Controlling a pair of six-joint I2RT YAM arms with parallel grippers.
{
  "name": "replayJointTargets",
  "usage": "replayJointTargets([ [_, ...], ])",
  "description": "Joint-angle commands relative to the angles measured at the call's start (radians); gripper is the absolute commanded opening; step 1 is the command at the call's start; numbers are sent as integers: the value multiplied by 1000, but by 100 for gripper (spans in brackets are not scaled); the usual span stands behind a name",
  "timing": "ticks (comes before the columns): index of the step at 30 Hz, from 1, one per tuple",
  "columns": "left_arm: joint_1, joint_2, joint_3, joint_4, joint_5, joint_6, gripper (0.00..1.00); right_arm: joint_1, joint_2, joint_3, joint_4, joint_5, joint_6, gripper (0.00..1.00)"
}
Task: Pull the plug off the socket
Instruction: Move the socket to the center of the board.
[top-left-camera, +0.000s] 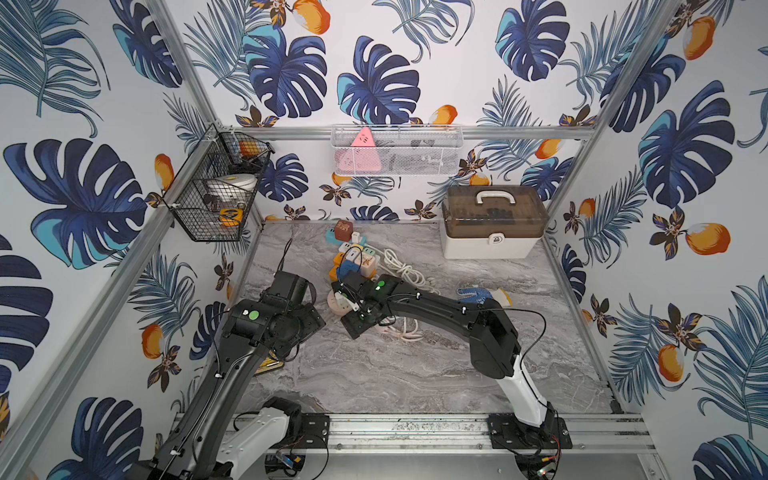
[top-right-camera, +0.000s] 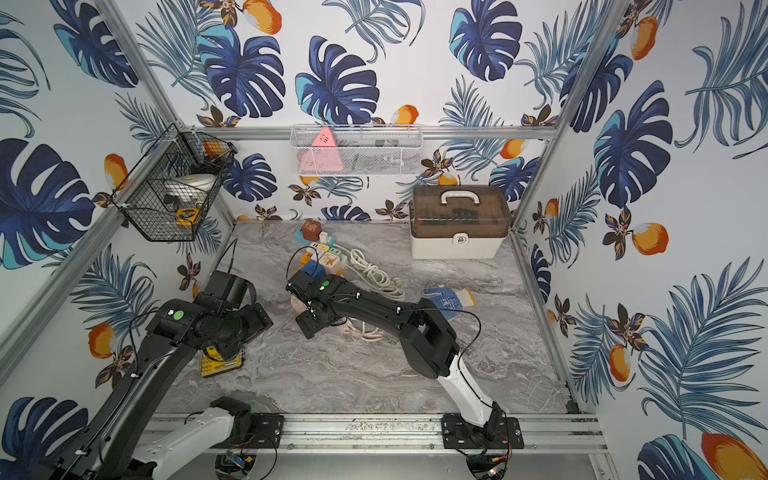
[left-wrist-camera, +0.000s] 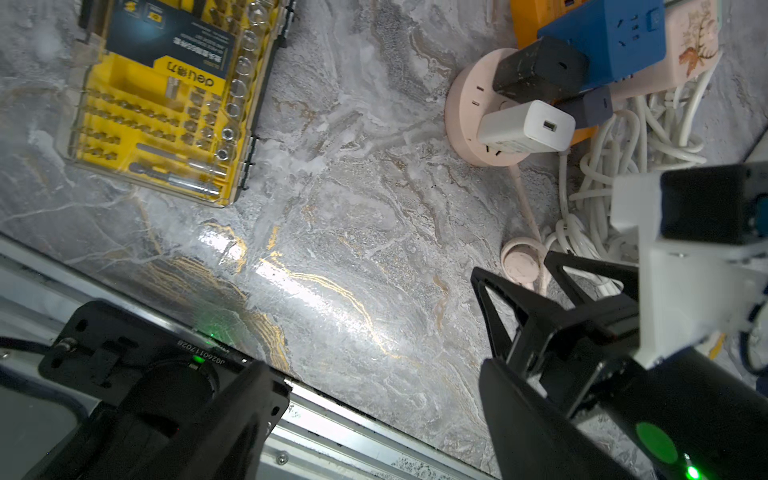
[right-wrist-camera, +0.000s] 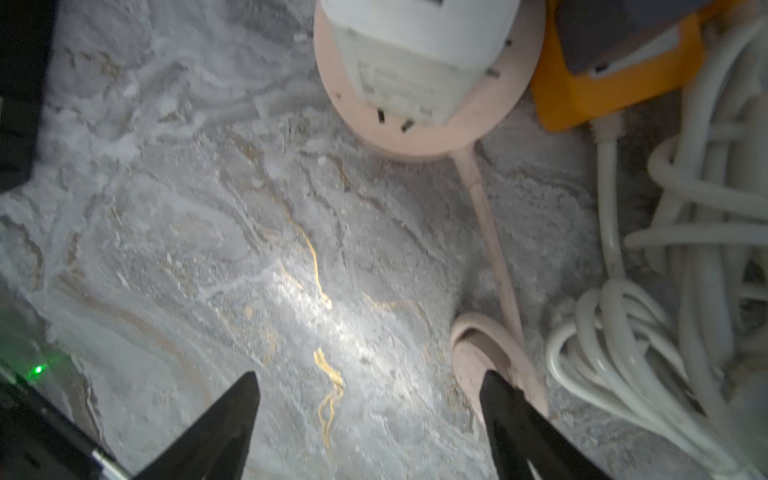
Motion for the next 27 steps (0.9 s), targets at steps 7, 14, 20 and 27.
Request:
replayJointTargets([
  [7, 1, -61, 52, -93, -50, -57, 83, -23, 183, 227, -54, 113, 136, 85],
  [14, 1, -79, 53, -99, -39, -41, 83, -29, 230, 300, 4, 110, 141, 84],
  [20, 1, -63, 40, -88, 0, -17, 84, -32, 273, 359, 5, 100, 152, 82],
  [27, 0, -52, 50, -75, 9, -5, 83, -49, 304, 404, 13, 111, 151, 77],
])
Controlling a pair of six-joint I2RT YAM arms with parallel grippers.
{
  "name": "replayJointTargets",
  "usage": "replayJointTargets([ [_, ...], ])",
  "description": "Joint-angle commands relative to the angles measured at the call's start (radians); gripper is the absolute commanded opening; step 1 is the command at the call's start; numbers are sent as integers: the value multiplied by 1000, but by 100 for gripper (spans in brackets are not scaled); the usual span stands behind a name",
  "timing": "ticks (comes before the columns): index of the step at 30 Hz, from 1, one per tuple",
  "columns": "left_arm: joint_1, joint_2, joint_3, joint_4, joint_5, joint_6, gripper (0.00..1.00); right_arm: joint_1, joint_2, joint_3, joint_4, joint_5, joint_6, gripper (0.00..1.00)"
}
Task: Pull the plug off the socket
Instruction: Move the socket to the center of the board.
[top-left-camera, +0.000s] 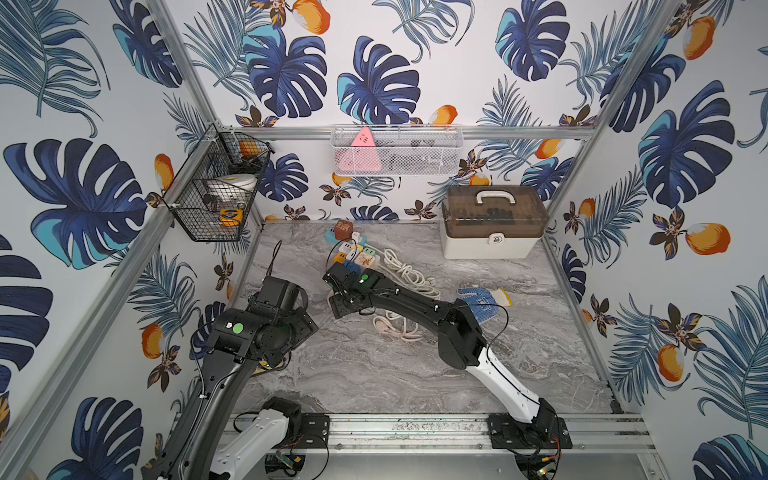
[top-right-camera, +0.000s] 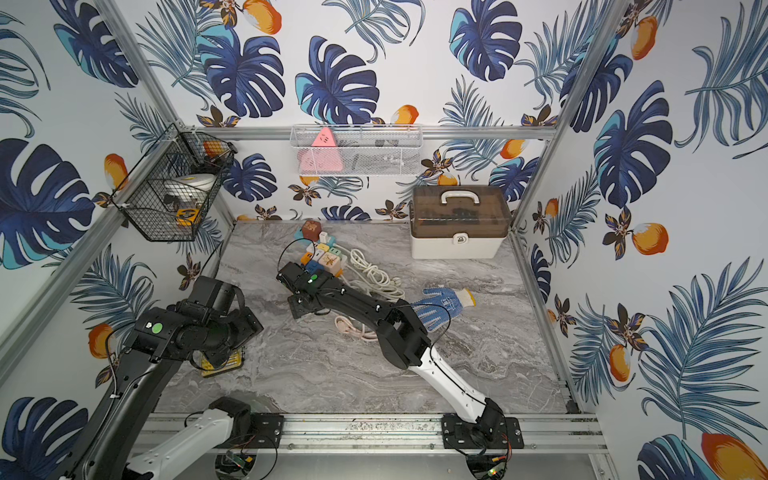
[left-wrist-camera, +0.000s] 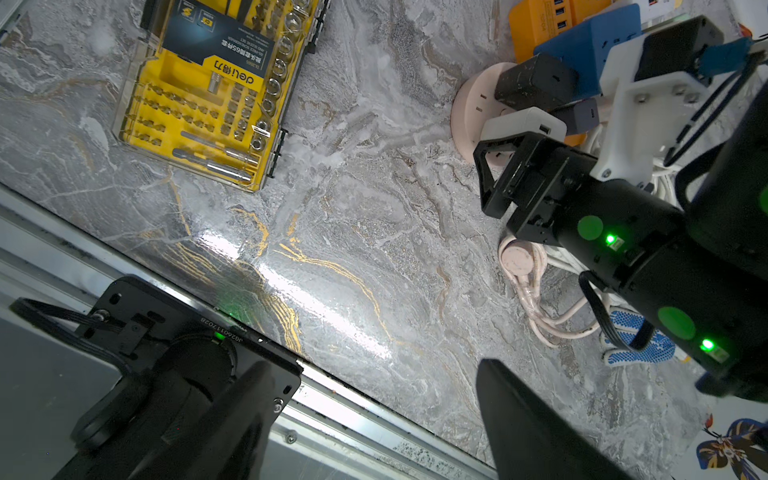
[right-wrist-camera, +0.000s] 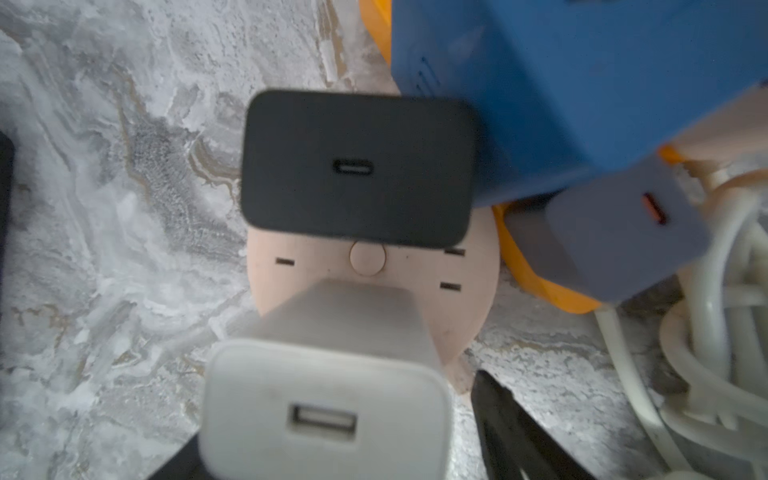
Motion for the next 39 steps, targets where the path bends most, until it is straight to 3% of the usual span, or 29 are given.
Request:
replayJointTargets([
  [1, 0, 5, 7, 10, 7, 19, 83, -7, 14, 24, 20, 6, -1, 76],
  [9, 0, 2, 1, 17, 11, 22, 83, -7, 43, 68, 39, -2, 2, 75],
  [20, -1, -3, -17, 32, 20, 19, 82, -5, 5, 4, 48, 18, -2, 47],
  [29, 1, 18, -103, 92, 110, 36, 80, 2, -194, -271, 132, 26, -19, 39],
  [39, 1, 92, -278, 274, 243, 63, 69, 75, -408, -652, 254, 8, -13, 33],
])
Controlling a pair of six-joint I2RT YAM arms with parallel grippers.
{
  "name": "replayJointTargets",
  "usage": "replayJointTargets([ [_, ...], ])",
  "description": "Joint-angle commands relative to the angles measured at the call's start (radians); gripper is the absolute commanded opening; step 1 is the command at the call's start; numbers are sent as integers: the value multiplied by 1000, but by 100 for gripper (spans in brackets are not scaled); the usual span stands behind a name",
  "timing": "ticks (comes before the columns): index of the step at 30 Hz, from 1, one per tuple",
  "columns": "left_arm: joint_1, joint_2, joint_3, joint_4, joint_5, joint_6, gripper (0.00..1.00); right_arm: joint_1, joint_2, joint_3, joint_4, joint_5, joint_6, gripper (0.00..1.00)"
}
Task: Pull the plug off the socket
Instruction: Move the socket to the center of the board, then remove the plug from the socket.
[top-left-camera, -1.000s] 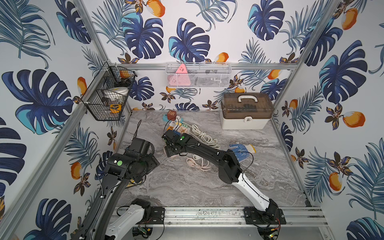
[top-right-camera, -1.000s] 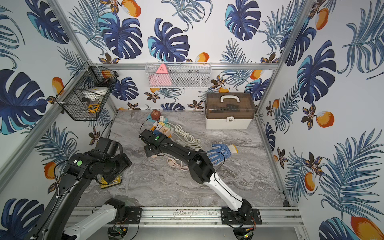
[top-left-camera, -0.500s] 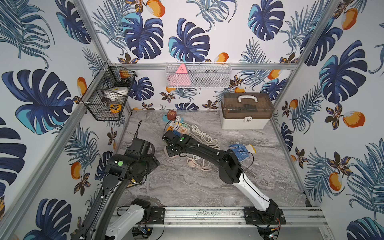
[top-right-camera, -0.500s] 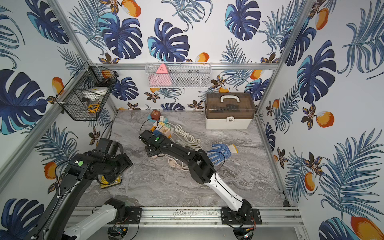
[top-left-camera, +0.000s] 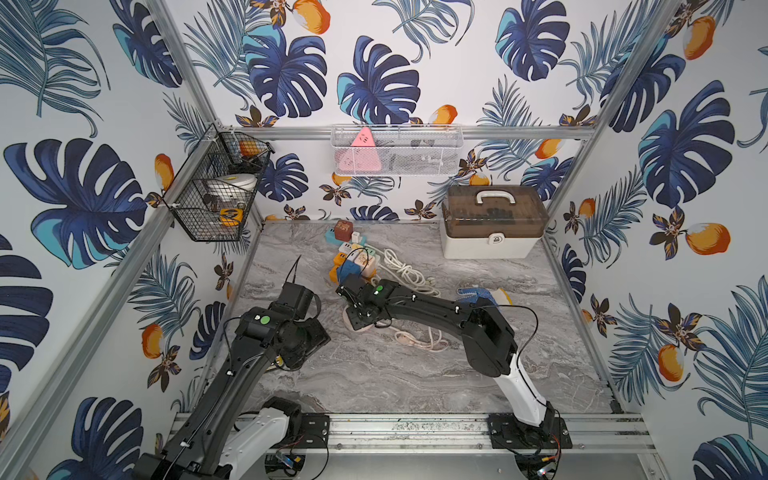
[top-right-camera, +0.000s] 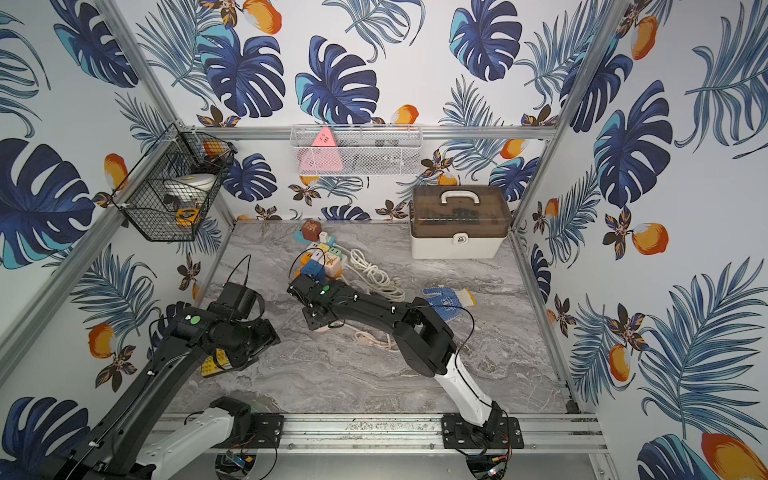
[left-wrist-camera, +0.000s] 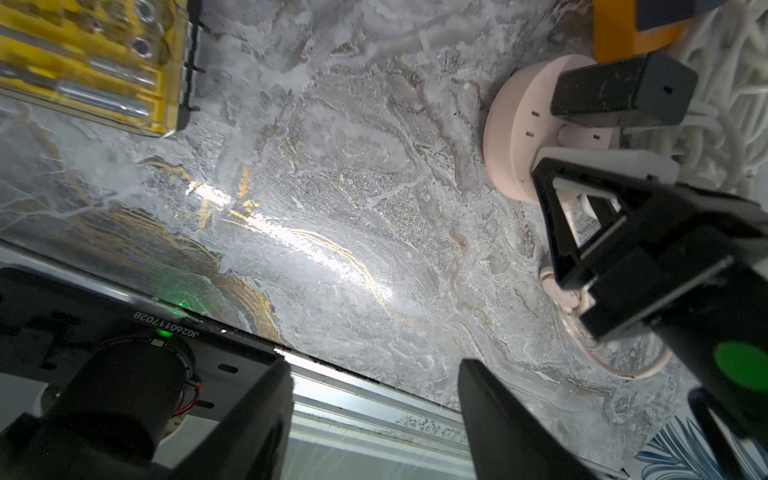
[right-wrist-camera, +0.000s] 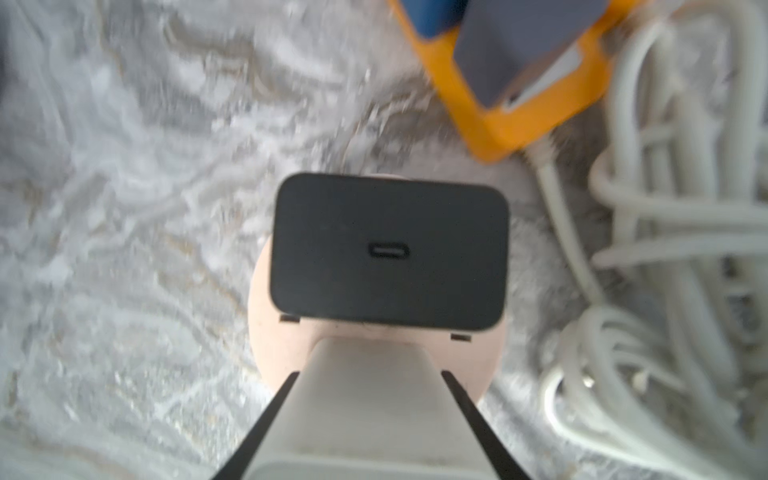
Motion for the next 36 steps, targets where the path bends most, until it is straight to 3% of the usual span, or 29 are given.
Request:
replayJointTargets([
  [1, 0, 34, -37, 92, 48, 31, 66, 29, -78, -116, 106, 1, -6, 33],
  [5, 2, 54, -120, 177, 92, 6, 54, 61, -169, -263, 183, -6, -10, 32],
  [9, 3, 76, -214, 295, 182, -18, 53, 79, -247, -378, 270, -27, -30, 32],
  [15, 2, 102, -259, 364, 228, -23, 53, 103, -281, -473, 340, -42, -32, 31],
  [23, 5, 129, -353, 535, 306, -93, 53, 131, -237, -463, 352, -48, -31, 29],
  [29, 6, 126, -367, 592, 304, -114, 55, 153, -216, -443, 331, -33, -42, 28],
  [34, 5, 162, -399, 628, 303, -110, 51, 156, -201, -424, 304, -19, -42, 27],
  [36, 5, 165, -408, 627, 295, -107, 45, 157, -197, -418, 301, -18, -41, 27],
])
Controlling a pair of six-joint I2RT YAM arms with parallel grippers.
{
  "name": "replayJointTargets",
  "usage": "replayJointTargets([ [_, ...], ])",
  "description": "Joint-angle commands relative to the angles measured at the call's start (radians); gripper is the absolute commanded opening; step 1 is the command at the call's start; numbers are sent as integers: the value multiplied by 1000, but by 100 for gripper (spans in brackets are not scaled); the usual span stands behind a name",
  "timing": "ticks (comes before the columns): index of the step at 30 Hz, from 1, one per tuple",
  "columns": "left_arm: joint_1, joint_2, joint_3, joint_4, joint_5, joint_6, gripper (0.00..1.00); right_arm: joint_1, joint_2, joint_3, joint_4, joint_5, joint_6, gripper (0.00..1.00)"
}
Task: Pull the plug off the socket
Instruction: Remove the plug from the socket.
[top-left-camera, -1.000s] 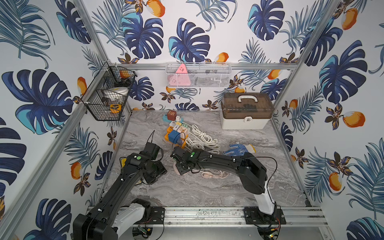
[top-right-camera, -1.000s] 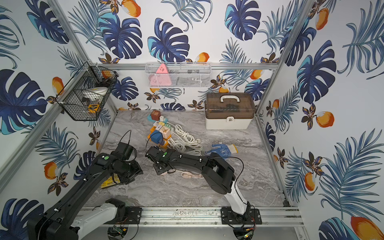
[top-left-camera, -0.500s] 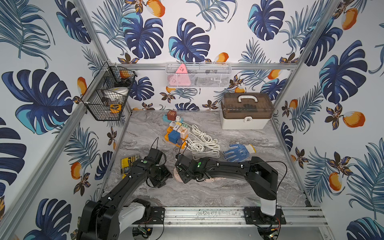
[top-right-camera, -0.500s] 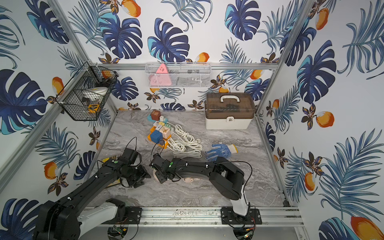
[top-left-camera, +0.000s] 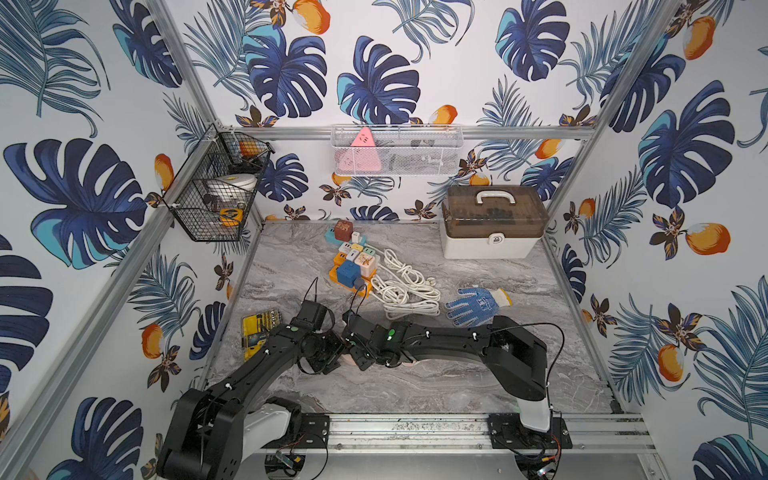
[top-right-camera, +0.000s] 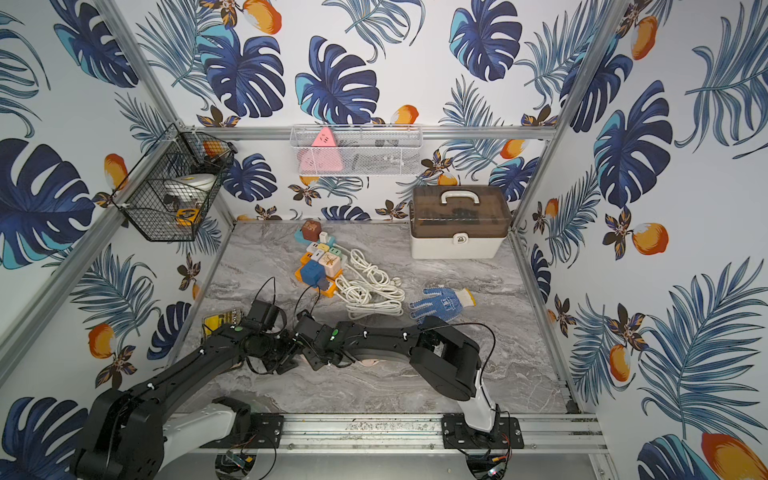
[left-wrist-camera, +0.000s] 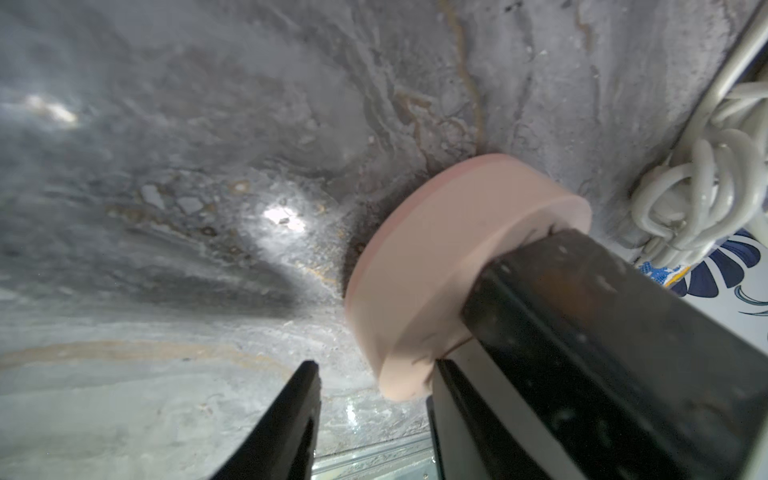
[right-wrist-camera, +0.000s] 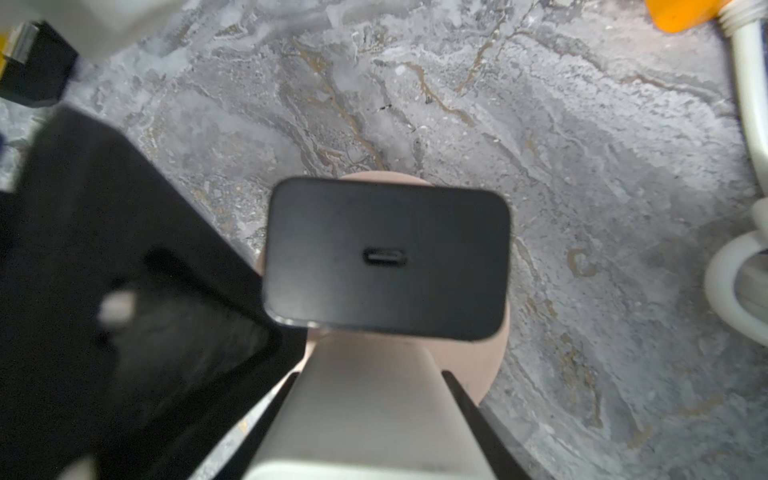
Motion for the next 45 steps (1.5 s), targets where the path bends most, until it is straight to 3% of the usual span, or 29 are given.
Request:
replayJointTargets([
  [1, 1, 5, -13, 13, -10, 6, 43, 6, 12, 12, -27, -20, 7, 26],
  [15, 2, 54, -74, 8, -110, 35, 38, 12, 14, 93, -88, -29, 25, 20],
  [25, 1, 78, -84, -19, -154, 61, 37, -12, 15, 142, -97, -121, 65, 14],
  [33, 1, 107, -83, -4, -153, 65, 36, -11, 4, 137, -116, -38, 35, 12],
  [38, 1, 126, -73, -4, -155, 67, 36, 15, -50, -20, 76, 56, -29, 14],
  [45, 1, 157, -65, 6, -151, 74, 35, 56, -36, -35, 157, 124, -96, 9],
])
